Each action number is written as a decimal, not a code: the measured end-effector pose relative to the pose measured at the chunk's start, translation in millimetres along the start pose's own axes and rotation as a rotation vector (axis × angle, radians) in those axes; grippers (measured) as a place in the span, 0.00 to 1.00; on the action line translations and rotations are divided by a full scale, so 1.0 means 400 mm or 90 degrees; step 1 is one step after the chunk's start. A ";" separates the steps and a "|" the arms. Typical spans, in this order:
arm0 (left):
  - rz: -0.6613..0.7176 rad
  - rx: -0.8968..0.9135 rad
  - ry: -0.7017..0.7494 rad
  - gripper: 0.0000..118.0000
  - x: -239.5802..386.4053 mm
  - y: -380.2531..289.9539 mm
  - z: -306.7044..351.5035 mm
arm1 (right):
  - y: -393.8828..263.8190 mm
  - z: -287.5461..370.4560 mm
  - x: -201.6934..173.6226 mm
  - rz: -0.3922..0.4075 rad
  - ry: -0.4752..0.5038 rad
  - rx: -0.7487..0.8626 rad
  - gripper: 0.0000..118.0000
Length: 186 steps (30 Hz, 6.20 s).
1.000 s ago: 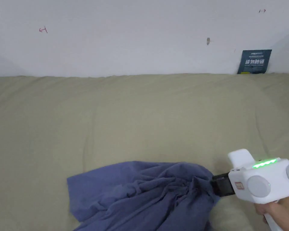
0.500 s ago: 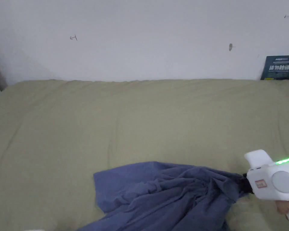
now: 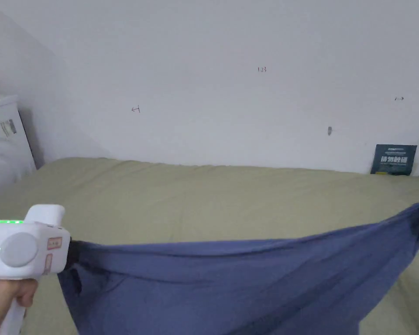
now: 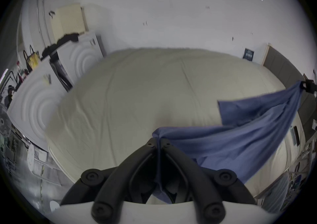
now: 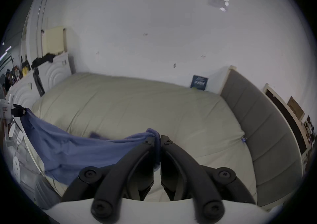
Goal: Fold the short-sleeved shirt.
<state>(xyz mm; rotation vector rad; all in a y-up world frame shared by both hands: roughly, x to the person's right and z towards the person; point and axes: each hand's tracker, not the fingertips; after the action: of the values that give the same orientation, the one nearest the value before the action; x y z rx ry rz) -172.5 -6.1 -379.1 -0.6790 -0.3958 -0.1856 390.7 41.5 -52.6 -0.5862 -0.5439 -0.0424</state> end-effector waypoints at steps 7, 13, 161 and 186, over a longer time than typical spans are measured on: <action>-0.009 0.104 -0.007 0.00 0.030 0.212 0.114 | 0.110 0.175 0.104 -0.024 -0.047 0.067 0.05; -0.033 0.160 0.000 0.00 0.099 0.336 0.181 | 0.203 0.231 0.155 -0.024 -0.079 0.100 0.05; 0.007 -0.158 -0.053 0.00 0.086 -0.511 -0.235 | -0.705 0.205 -0.442 -0.124 0.025 -0.067 0.02; 0.010 -0.183 -0.059 0.00 0.069 -0.488 -0.239 | -0.315 -0.633 -0.180 -0.005 0.066 -0.288 1.00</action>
<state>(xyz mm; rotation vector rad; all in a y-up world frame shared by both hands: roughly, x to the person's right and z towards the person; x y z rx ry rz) -176.3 -218.1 -323.6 -0.9765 -0.4567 -0.1994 425.5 -207.8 -200.2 -1.0167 -0.4365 -0.2058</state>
